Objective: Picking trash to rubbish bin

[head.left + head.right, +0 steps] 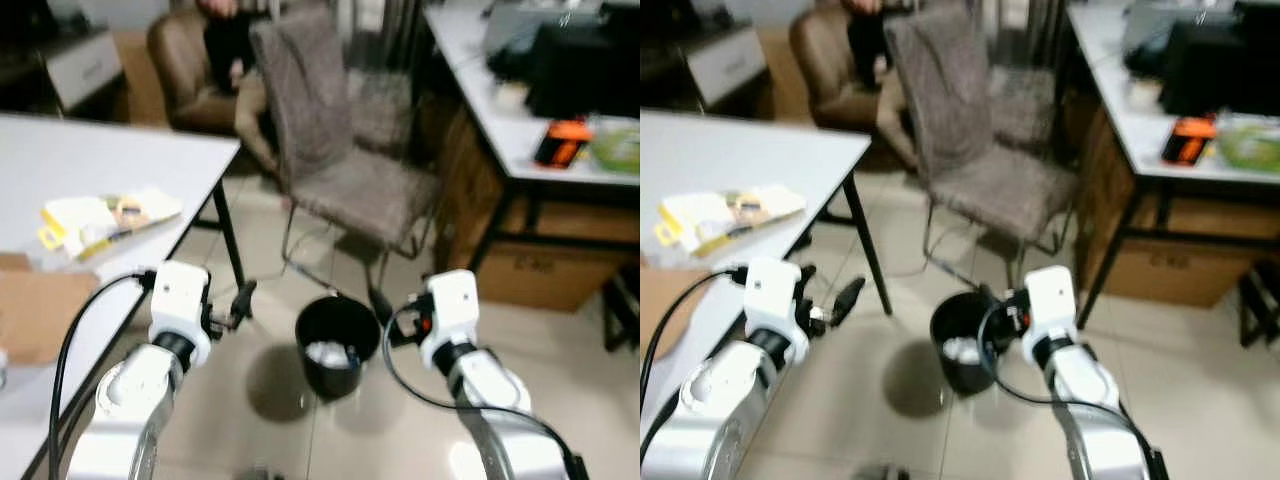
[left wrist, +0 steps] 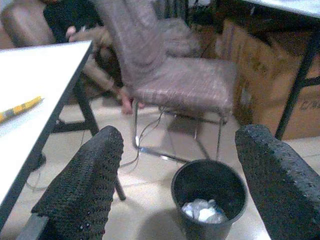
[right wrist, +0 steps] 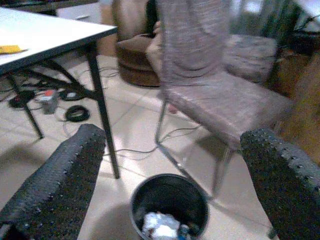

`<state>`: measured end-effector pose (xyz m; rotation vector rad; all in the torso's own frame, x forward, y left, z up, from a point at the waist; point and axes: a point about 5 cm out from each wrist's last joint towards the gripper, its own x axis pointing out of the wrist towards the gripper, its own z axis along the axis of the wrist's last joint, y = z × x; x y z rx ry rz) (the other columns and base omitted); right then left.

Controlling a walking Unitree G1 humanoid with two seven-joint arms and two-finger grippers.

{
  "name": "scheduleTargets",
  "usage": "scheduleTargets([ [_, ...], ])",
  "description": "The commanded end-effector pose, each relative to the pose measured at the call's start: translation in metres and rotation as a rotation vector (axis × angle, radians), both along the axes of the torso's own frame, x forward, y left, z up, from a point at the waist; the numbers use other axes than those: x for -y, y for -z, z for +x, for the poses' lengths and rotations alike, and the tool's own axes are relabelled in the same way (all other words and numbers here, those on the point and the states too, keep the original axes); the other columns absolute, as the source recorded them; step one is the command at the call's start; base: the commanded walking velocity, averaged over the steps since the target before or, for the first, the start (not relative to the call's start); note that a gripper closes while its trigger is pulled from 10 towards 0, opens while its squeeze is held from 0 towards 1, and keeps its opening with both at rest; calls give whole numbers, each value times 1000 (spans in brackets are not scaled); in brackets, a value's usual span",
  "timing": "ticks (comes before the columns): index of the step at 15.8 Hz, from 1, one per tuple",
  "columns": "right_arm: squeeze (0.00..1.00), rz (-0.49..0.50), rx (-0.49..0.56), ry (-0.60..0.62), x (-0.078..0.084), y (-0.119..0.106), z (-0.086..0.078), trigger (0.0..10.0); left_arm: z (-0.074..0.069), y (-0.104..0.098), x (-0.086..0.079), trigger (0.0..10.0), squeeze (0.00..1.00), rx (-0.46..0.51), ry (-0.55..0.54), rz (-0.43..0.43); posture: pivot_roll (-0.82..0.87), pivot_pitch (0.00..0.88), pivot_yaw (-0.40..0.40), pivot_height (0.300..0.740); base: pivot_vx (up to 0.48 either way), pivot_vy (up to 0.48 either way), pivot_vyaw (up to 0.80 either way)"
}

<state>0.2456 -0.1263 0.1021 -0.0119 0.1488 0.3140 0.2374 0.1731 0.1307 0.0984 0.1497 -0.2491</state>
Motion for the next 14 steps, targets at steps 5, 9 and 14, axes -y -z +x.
scheduleTargets([
  [5,0,9,64,-59,-7,-15,5,10000,2,-16,-4,10000,0,45,-44,-5,7,0,-53,740,-274,0,0],
  [9,0,11,66,-55,-9,-14,6,10000,2,-21,-9,10000,0,55,-52,9,11,0,-42,740,-273,0,0],
  [14,0,20,48,-48,-12,-9,1,10000,3,-23,-11,10000,0,67,-64,13,10,0,-29,740,-265,0,0],
])
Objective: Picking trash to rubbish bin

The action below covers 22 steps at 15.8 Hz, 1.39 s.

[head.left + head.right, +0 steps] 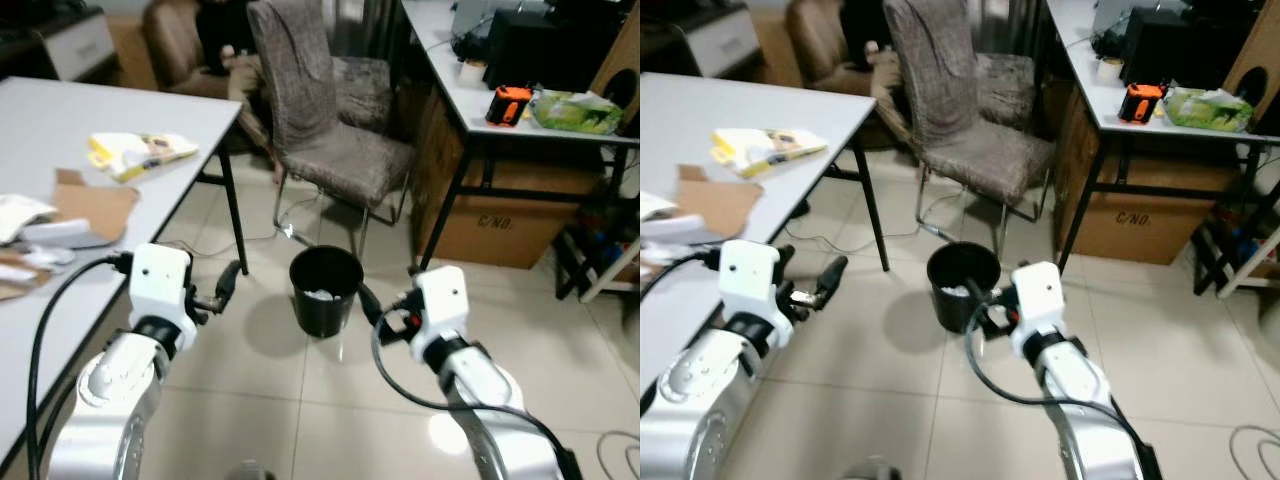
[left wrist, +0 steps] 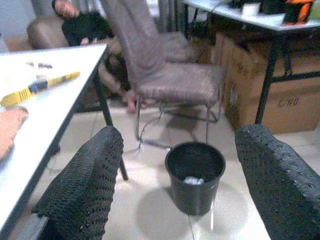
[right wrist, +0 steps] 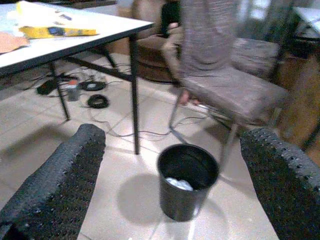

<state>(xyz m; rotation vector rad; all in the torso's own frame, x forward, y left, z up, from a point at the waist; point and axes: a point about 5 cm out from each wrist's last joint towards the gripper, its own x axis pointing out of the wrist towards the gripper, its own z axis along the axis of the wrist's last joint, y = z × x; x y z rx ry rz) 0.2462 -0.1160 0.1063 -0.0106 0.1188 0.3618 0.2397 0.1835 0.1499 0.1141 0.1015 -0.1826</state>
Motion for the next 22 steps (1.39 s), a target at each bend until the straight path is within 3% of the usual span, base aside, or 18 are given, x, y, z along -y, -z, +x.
scheduleTargets([
  [1,0,12,20,2,-1,-5,1,10000,2,-5,-3,10000,0,38,-36,-6,9,0,-29,740,0,0,0],
  [5,0,-25,39,-12,-1,-6,5,10000,6,-7,-7,10000,0,63,-87,12,14,0,-35,740,0,0,0],
  [9,0,-40,49,-11,-1,-7,9,10000,10,-10,-3,10000,0,86,-91,40,14,0,-35,740,0,0,800],
  [18,0,-45,48,-29,-3,-6,9,10000,20,-9,-1,10000,0,87,-85,52,5,0,-31,740,305,0,800],
  [22,0,-37,45,-4,0,-5,9,10000,21,-7,1,10000,0,80,-73,41,2,0,-29,740,319,0,136],
])
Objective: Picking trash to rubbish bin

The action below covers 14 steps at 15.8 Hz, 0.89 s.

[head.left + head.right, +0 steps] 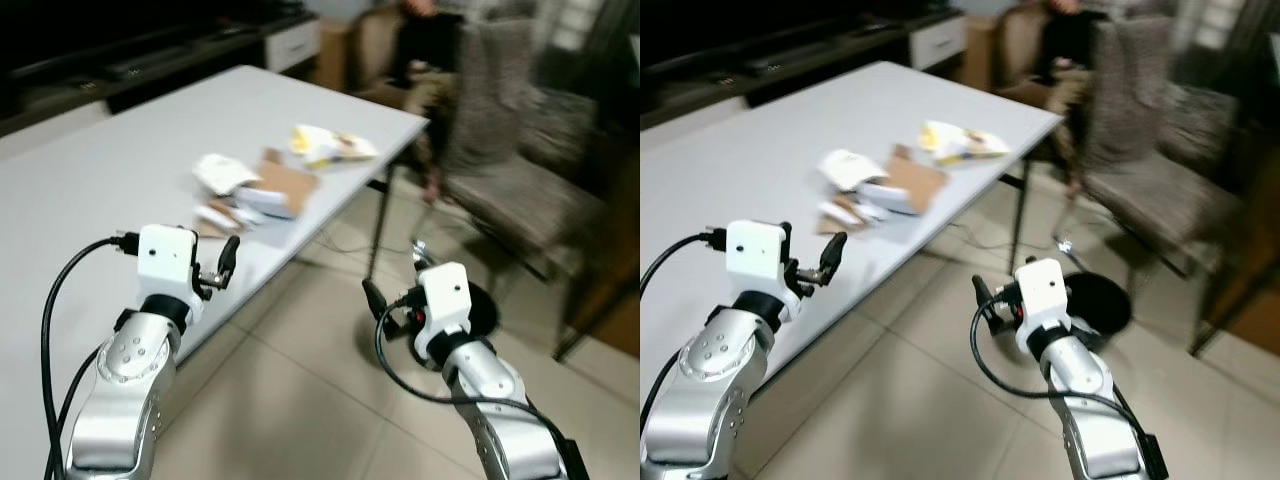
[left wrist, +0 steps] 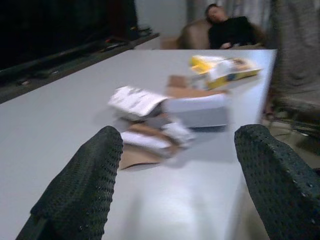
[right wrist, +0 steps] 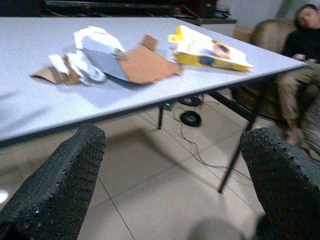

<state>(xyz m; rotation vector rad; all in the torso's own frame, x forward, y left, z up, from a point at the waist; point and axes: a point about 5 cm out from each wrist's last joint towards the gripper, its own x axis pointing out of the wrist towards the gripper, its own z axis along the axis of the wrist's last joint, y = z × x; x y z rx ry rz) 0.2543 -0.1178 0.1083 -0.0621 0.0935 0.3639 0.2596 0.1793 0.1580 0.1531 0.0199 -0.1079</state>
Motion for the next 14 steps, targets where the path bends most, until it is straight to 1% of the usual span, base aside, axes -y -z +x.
scheduleTargets([
  [1,0,10,11,3,-2,-3,1,10000,2,1,-2,10000,0,-10,-4,4,0,0,-29,740,319,0,0],
  [4,0,6,10,14,0,-3,0,10000,4,4,2,10000,0,-18,22,-9,-8,0,-23,740,325,0,0],
  [10,0,13,8,25,1,-2,-2,10000,7,8,6,10000,0,-37,45,-22,-15,0,-16,740,322,0,0],
  [14,0,10,5,25,1,-2,-2,10000,10,12,9,10000,0,-57,58,-52,-17,0,-16,740,322,0,0],
])
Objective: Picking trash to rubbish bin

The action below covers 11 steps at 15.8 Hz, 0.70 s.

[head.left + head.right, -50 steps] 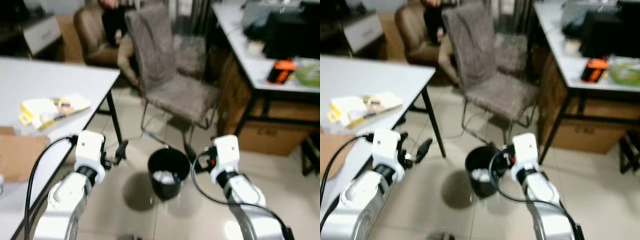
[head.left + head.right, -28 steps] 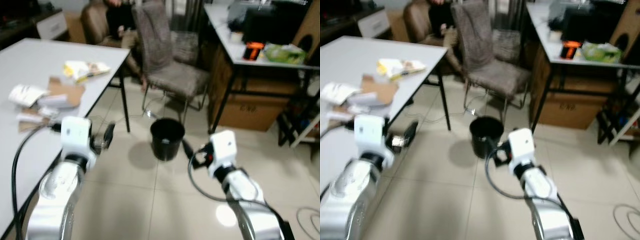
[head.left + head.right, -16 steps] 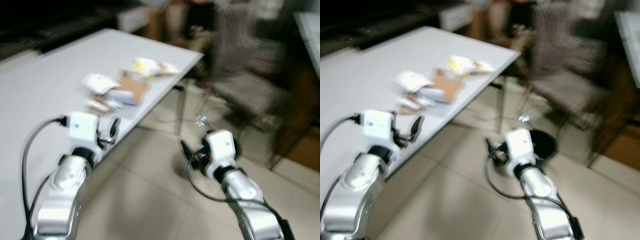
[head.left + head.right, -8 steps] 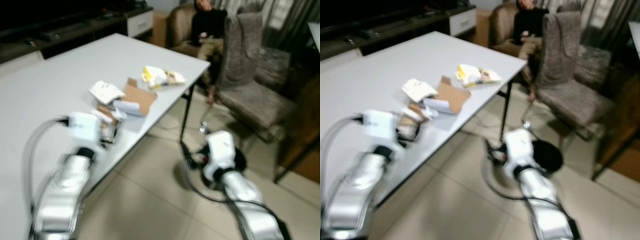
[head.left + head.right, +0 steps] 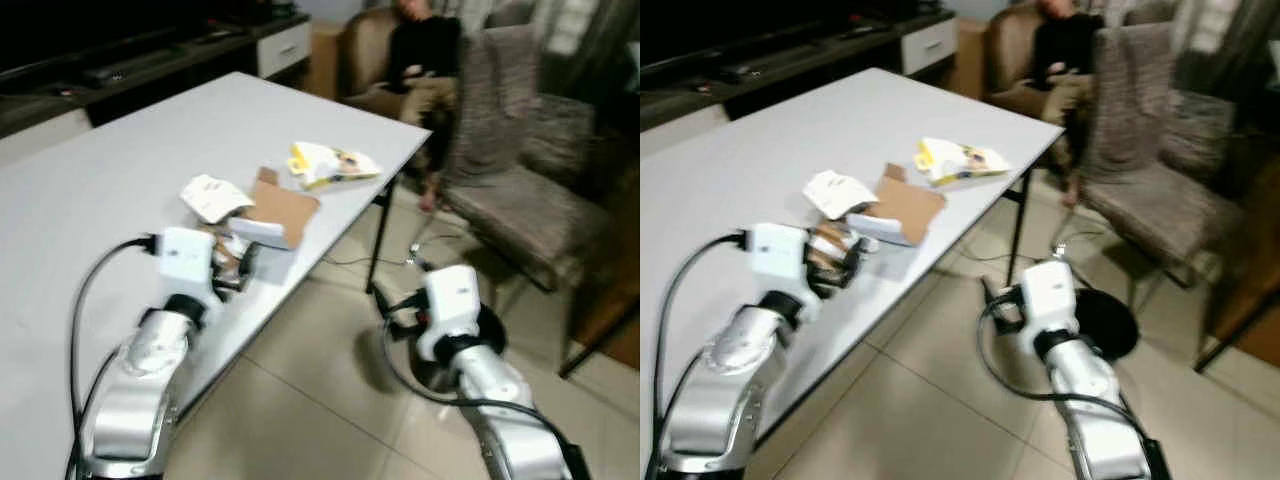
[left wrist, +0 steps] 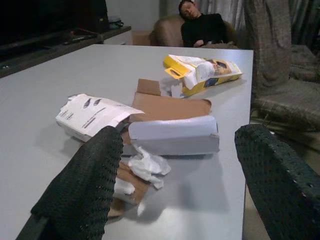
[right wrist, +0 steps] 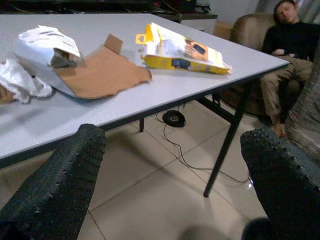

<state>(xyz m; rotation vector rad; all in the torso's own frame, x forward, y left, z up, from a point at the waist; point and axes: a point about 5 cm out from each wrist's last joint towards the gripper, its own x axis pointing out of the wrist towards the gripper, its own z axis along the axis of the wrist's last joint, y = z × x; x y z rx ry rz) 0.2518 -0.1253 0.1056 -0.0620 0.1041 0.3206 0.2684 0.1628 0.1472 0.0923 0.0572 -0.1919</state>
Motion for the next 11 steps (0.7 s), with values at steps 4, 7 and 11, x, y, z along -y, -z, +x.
scheduleTargets([
  [4,0,8,13,-16,-6,-4,0,10000,5,3,-5,10000,0,-24,-12,4,-24,0,-7,740,325,0,0],
  [7,0,7,10,-10,-5,-3,-2,10000,7,6,-3,10000,0,-34,-9,3,-26,0,-4,740,325,0,0],
  [11,0,1,-1,-18,-6,-1,-4,10000,10,10,-17,10000,0,-60,-105,22,-20,0,-7,740,244,0,0],
])
